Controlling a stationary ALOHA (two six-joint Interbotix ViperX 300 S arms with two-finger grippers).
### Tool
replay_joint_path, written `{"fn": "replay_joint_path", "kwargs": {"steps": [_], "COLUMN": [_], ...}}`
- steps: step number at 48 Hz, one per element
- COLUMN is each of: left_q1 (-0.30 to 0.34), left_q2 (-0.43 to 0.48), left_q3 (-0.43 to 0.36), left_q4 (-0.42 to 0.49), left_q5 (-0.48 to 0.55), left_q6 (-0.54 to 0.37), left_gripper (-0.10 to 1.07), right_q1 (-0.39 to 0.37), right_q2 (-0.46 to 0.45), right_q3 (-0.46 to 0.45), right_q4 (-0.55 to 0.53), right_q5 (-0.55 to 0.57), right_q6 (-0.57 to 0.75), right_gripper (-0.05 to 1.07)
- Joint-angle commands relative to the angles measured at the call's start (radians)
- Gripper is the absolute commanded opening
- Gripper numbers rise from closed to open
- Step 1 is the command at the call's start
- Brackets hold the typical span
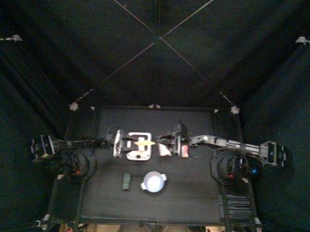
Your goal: Grab cleaver with other hand
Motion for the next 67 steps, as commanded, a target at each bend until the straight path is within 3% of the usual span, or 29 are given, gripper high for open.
{"fn": "replay_joint_path", "kwargs": {"steps": [1, 40, 47, 58, 67], "left_q1": [0.0, 0.0, 0.0, 0.0, 0.002], "left_q2": [-0.002, 0.0, 0.002, 0.002, 0.006], "left_q3": [-0.021, -0.021, -0.02, -0.025, -0.025], "left_q4": [-0.006, -0.003, 0.008, 0.029, 0.009], "left_q5": [-0.011, -0.026, -0.026, -0.026, -0.026], "left_q6": [0.002, 0.0, -0.005, -0.006, -0.005], "left_gripper": [0.83, 0.52, 0.55, 0.71, 0.73], "right_q1": [-0.003, -0.003, -0.005, -0.003, -0.003], "right_q2": [-0.015, 0.02, 0.018, 0.018, 0.02], "right_q3": [-0.015, -0.032, -0.04, -0.044, -0.048], "right_q4": [0.006, 0.014, 0.014, 0.012, 0.012], "right_q5": [-0.003, -0.002, -0.003, -0.003, -0.003], "right_q6": [-0.002, -0.003, -0.003, -0.003, -0.003], "right_gripper": [0.59, 0.59, 0.59, 0.59, 0.59]}}
